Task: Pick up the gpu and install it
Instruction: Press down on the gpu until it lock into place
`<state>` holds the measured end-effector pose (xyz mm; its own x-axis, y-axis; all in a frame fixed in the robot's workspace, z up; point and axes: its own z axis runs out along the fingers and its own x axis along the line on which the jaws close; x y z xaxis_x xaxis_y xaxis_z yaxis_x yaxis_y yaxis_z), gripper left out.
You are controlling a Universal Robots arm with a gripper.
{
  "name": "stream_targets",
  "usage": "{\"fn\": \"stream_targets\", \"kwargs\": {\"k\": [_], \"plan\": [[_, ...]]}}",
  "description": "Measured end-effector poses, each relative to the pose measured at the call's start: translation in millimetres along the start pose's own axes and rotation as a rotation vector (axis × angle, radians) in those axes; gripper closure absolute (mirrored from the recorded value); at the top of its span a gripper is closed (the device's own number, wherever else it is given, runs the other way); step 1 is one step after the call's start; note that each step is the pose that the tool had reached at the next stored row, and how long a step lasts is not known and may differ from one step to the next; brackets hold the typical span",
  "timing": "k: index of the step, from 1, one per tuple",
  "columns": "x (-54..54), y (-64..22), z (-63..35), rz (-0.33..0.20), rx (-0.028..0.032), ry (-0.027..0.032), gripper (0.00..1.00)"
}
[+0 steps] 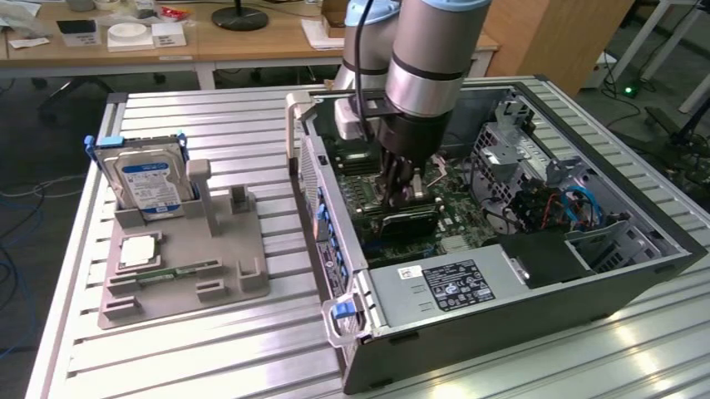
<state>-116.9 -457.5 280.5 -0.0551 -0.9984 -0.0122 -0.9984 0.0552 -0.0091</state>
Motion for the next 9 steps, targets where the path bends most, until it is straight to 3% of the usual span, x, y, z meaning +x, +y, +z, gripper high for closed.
{"fn": "stream_targets", "kwargs": {"k": [3, 9], "plan": [[0.1, 3.7, -1.1, 0.000, 0.0101, -0.0007, 0.90], [0.6, 16.7, -1.8, -0.009, 0.0110, -0.0007, 0.90]]}}
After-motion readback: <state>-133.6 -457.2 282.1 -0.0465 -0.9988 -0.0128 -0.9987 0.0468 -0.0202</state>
